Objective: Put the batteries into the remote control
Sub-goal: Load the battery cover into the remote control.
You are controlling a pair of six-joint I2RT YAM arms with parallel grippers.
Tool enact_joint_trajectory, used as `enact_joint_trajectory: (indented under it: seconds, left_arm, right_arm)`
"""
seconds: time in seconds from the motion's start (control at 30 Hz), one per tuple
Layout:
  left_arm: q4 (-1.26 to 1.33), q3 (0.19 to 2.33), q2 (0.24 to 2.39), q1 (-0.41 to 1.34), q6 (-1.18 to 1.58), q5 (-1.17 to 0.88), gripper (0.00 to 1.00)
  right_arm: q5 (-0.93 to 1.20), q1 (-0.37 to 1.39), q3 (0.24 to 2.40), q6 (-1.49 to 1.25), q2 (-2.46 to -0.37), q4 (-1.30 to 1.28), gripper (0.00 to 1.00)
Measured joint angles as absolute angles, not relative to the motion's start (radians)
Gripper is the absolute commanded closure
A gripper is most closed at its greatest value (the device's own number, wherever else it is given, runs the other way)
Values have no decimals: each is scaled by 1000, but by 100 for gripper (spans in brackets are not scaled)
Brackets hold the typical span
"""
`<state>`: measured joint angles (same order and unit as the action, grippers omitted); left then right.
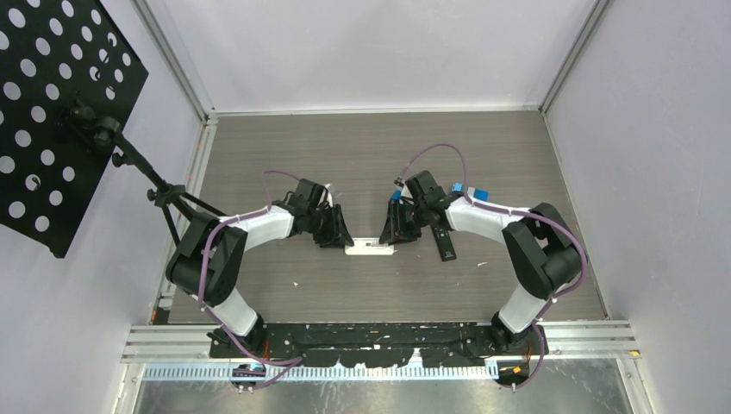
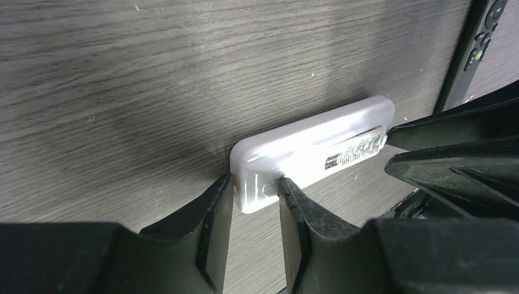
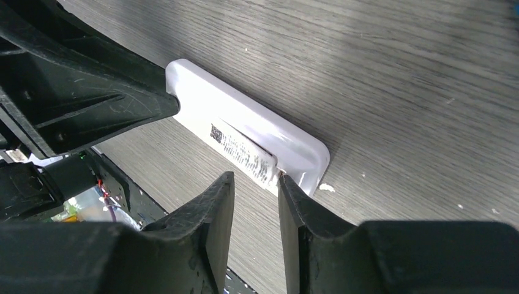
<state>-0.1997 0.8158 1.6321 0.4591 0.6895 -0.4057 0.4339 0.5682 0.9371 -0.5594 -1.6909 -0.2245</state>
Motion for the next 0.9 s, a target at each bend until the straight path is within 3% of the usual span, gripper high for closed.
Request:
enact_joint_trajectory:
  seconds: [0.3,0.9]
  left_arm:
    - [-200,816,1632,459,687,-401,65]
    - [-199,817,1632,459,688,-401,65]
  right_arm:
    - [409,570,946,-559,-1643,-259,73]
    - [430,588,965,-598,-1738,-210,84]
